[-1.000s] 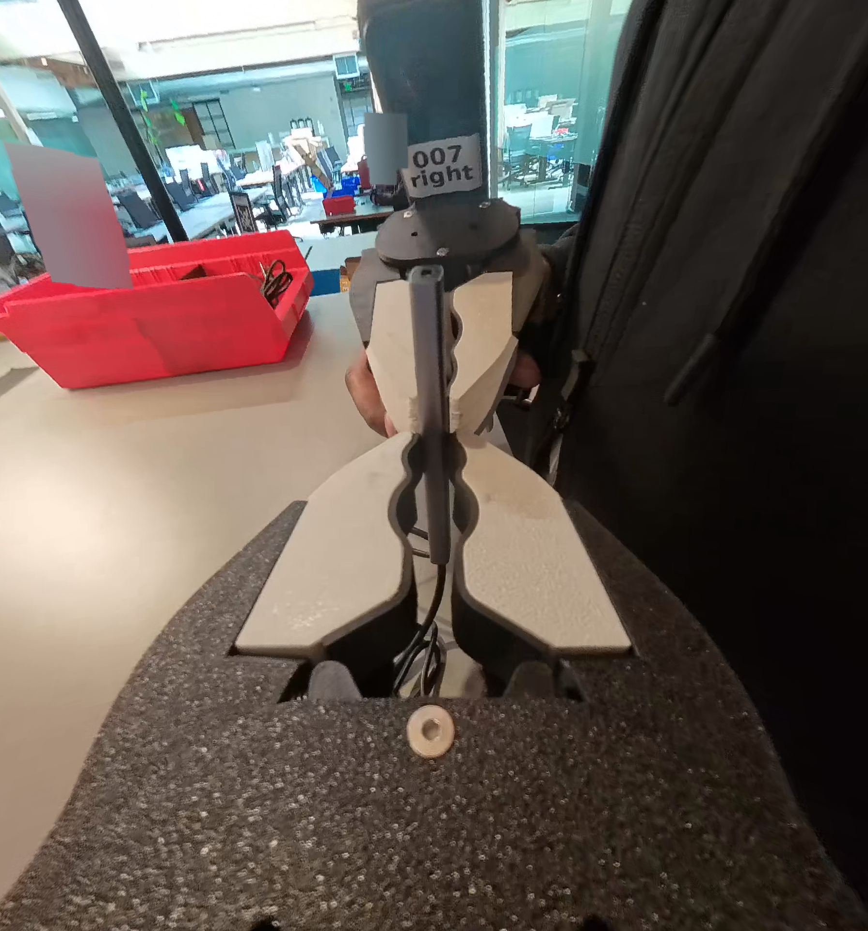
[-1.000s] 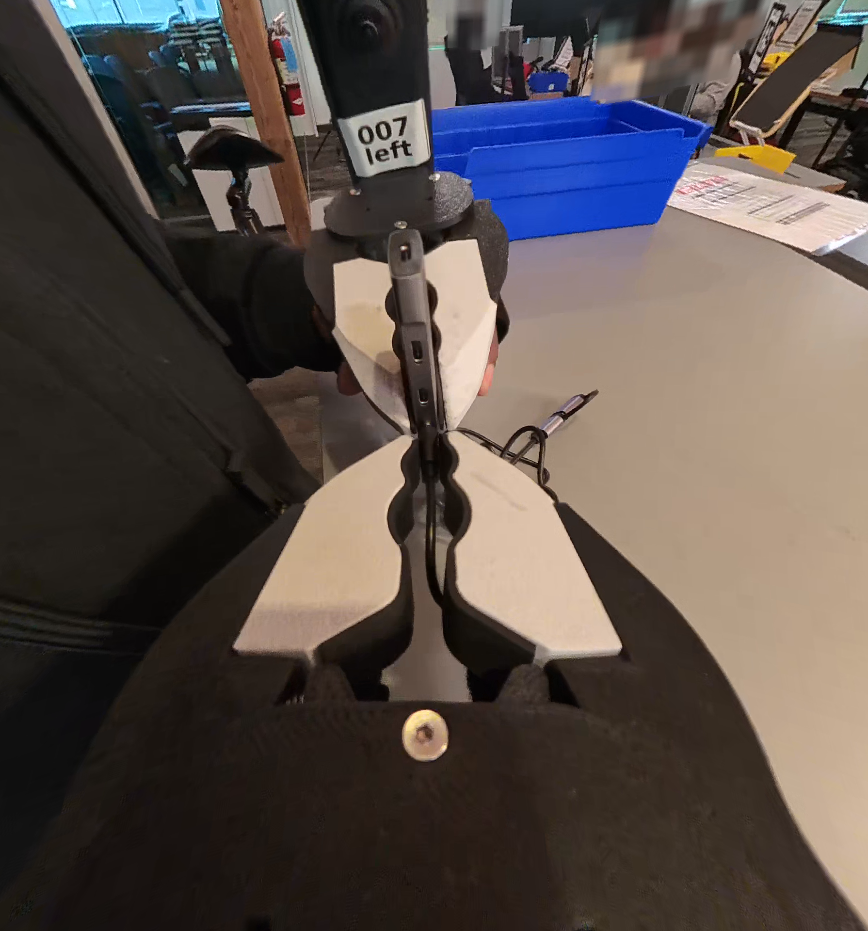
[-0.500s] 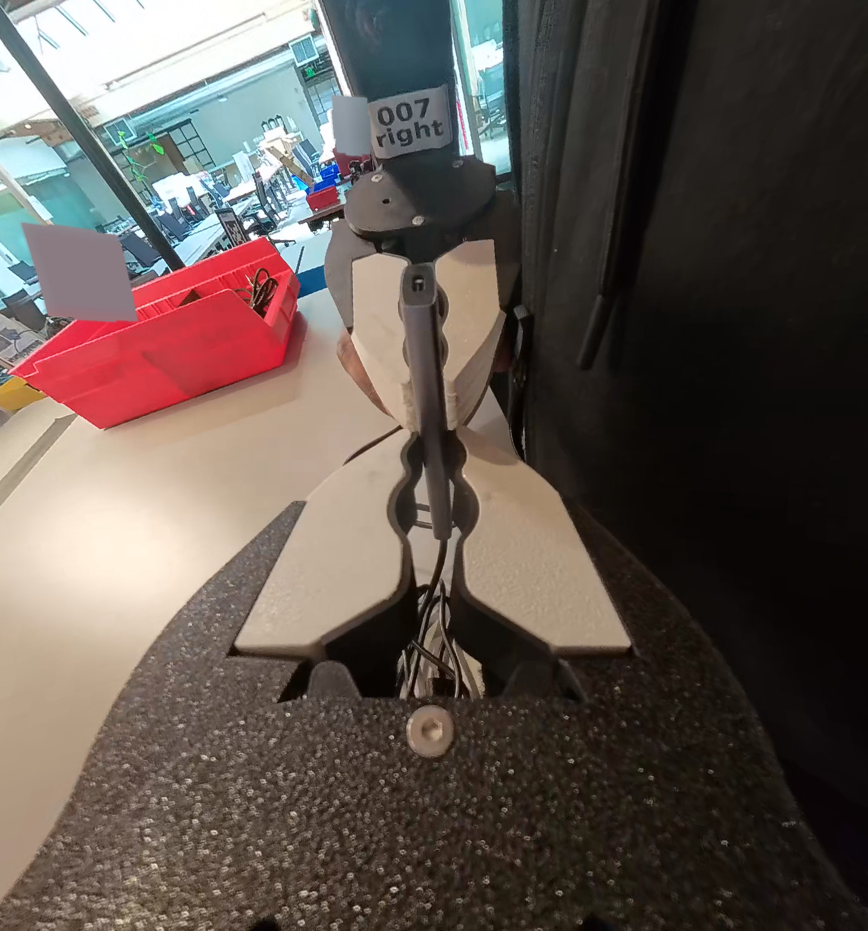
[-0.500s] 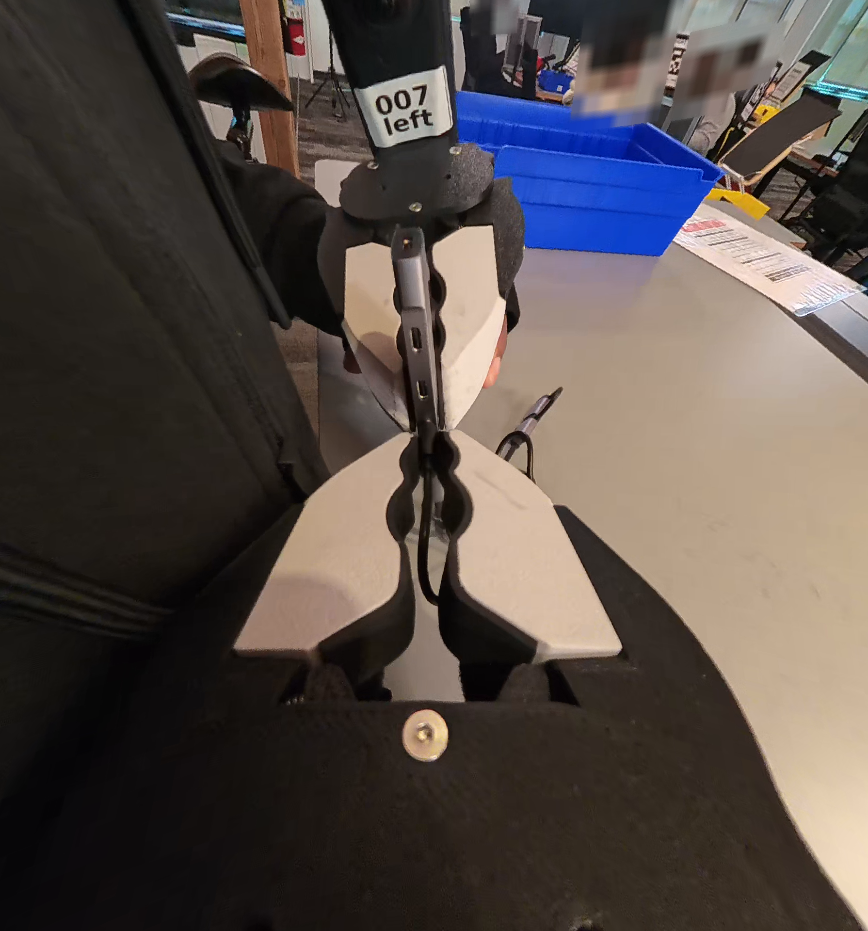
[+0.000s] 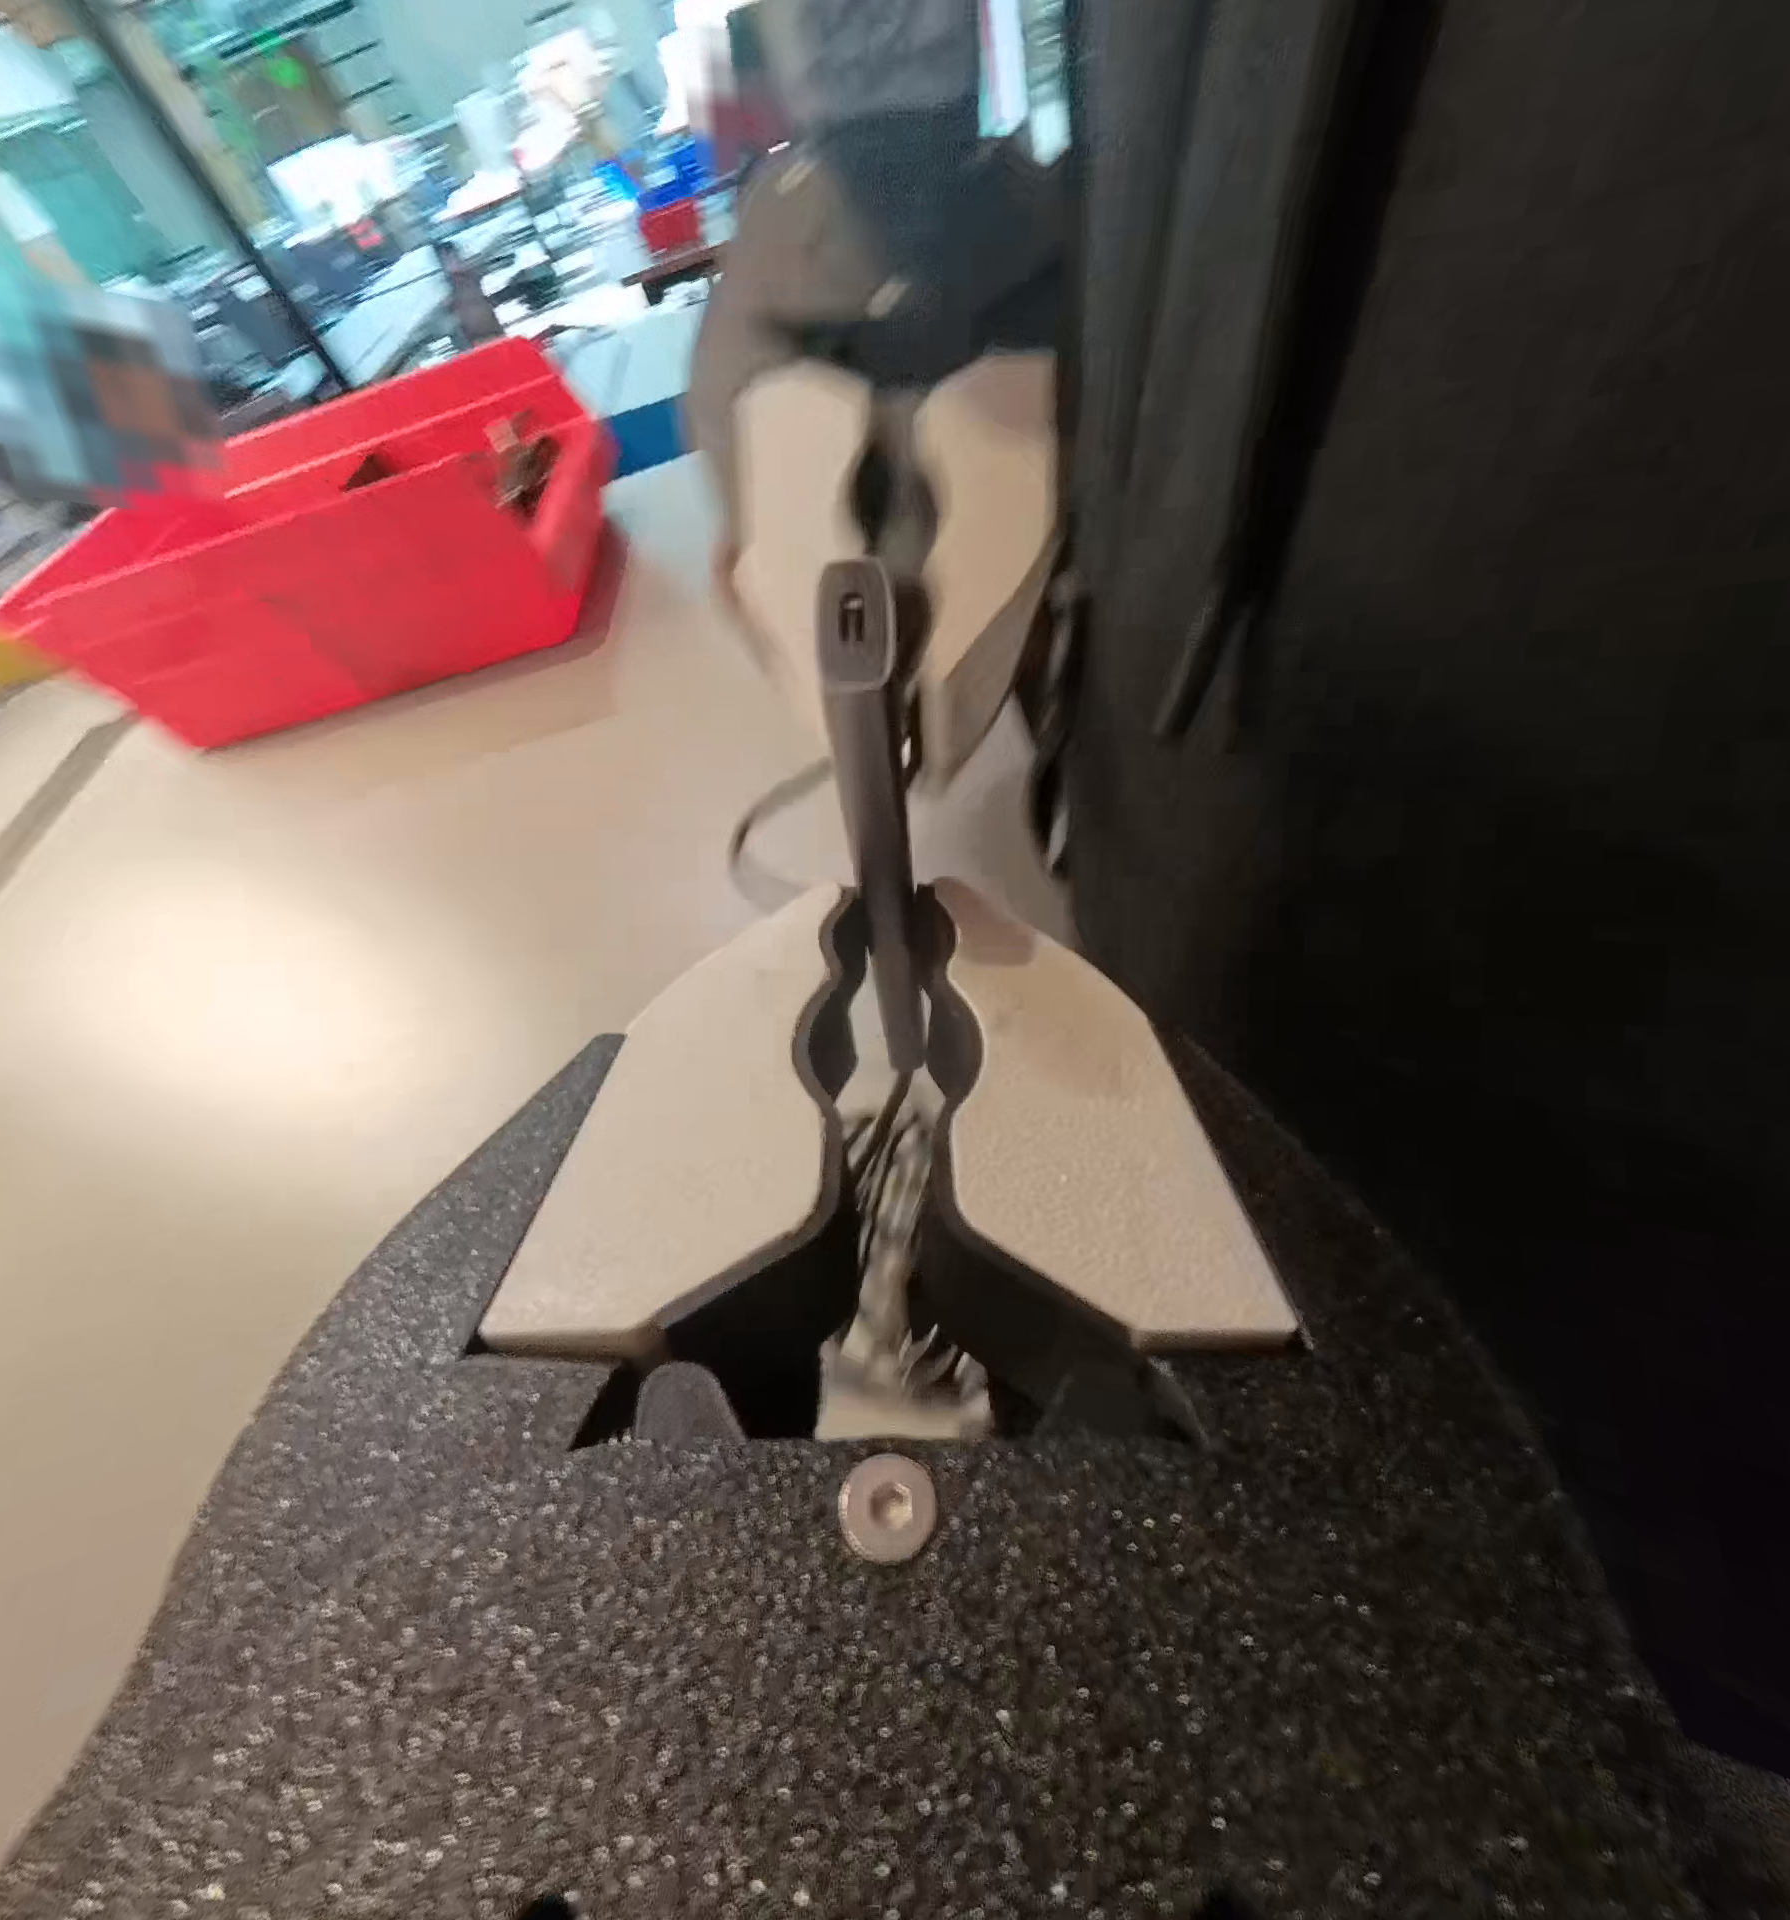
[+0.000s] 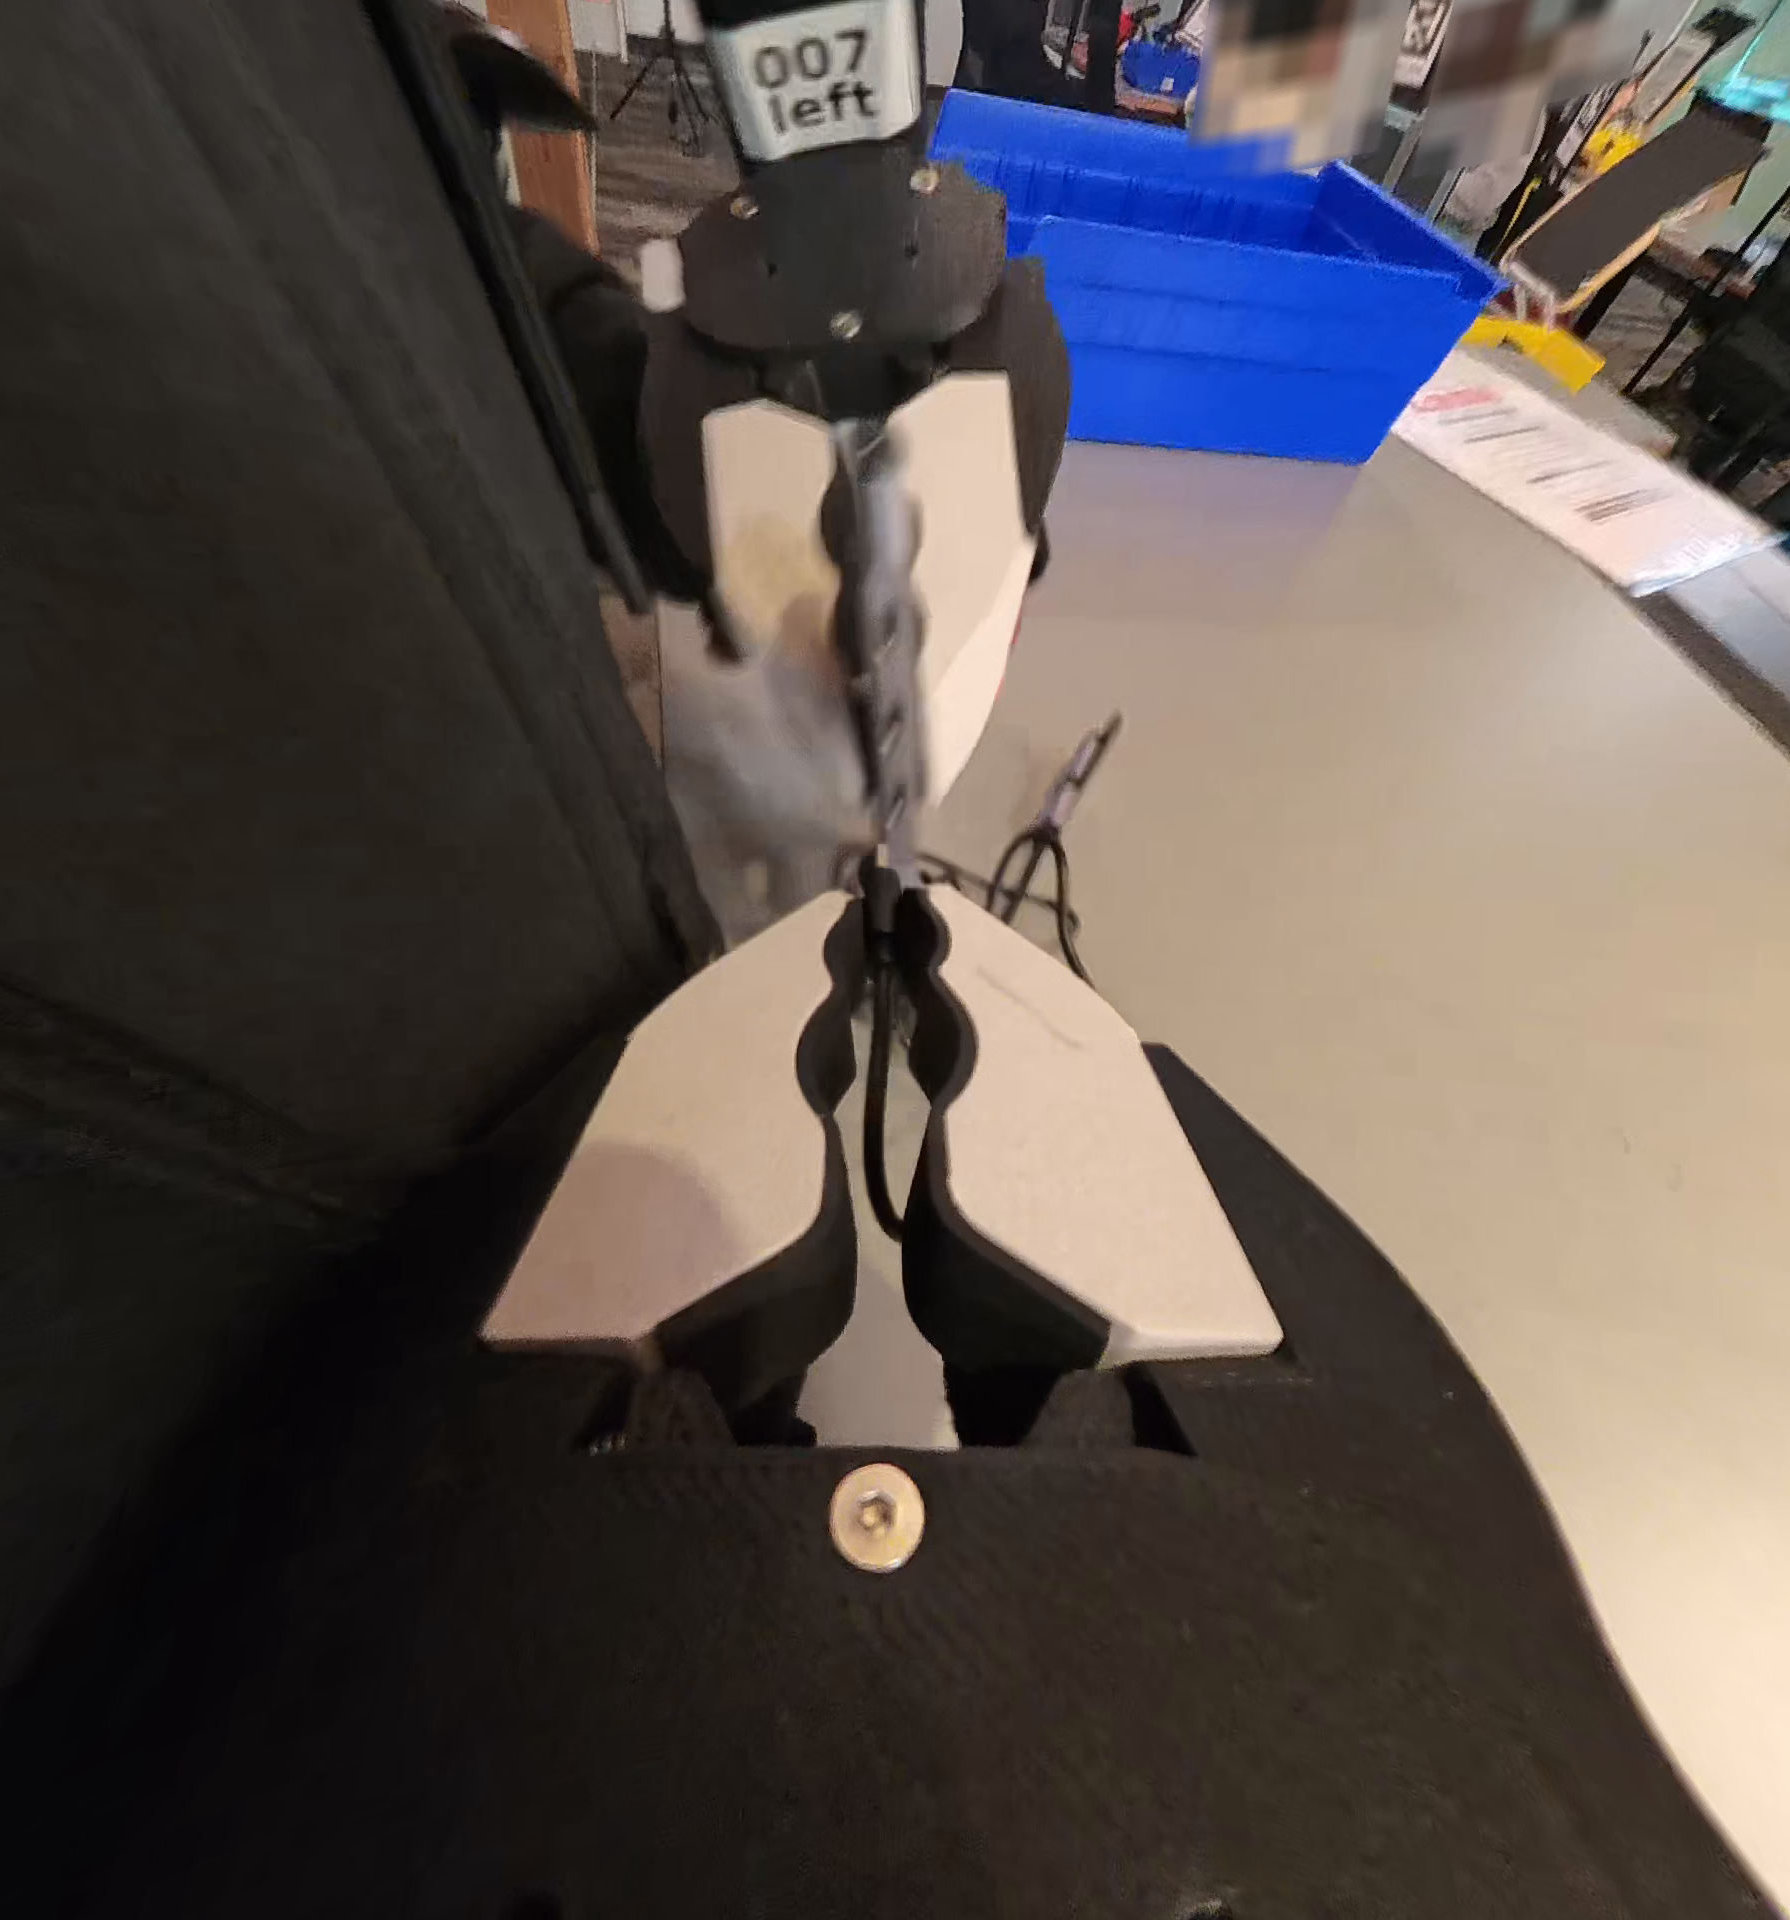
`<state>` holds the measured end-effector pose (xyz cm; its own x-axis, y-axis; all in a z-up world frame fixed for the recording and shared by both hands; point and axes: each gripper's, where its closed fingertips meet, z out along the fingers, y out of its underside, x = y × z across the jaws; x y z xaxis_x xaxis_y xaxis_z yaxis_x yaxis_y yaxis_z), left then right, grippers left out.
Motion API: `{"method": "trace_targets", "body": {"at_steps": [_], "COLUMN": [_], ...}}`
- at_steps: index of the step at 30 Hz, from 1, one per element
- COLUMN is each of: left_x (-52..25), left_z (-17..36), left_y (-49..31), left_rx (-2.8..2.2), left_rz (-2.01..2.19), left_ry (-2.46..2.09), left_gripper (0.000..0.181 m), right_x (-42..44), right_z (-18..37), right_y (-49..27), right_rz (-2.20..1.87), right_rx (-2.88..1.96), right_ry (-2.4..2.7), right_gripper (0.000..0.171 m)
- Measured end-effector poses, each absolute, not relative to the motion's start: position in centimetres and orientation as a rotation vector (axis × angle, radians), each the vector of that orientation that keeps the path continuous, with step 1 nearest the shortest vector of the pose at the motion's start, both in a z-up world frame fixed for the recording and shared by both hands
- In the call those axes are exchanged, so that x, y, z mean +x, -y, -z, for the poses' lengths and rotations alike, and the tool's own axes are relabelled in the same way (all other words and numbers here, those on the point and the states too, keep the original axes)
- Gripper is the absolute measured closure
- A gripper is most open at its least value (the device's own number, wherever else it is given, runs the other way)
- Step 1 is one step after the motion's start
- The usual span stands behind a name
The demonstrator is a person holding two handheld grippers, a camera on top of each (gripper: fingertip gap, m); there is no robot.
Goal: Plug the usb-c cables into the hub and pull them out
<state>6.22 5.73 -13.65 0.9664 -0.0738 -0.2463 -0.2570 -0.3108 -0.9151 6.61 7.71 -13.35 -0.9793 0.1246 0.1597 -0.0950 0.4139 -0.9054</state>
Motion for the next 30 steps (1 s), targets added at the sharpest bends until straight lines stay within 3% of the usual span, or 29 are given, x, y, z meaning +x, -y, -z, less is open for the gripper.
{"method": "trace_targets", "body": {"at_steps": [5,18,24,30], "left_x": [0.9,-3.2,-2.3,-2.2], "left_z": [12.5,13.0,7.2,0.8], "left_y": [4.6,3.1,4.6,7.6], "left_rx": [-1.851,-1.686,-1.360,-1.171], "left_rz": [-0.271,0.122,0.364,0.325], "left_ry": [0.138,0.536,0.497,0.403], "left_gripper": [0.172,0.172,0.172,0.172], "right_x": [5.1,-2.7,-5.0,-5.8], "right_z": [13.9,19.5,20.8,22.0], "right_y": [-15.5,-16.1,-19.7,-21.5], "right_rz": [-1.492,-1.245,-1.112,-1.008], "right_rx": [-0.167,-0.584,-0.743,-0.769], "right_ry": [2.520,2.511,2.482,2.485], "right_gripper": [0.164,0.165,0.165,0.165]}}
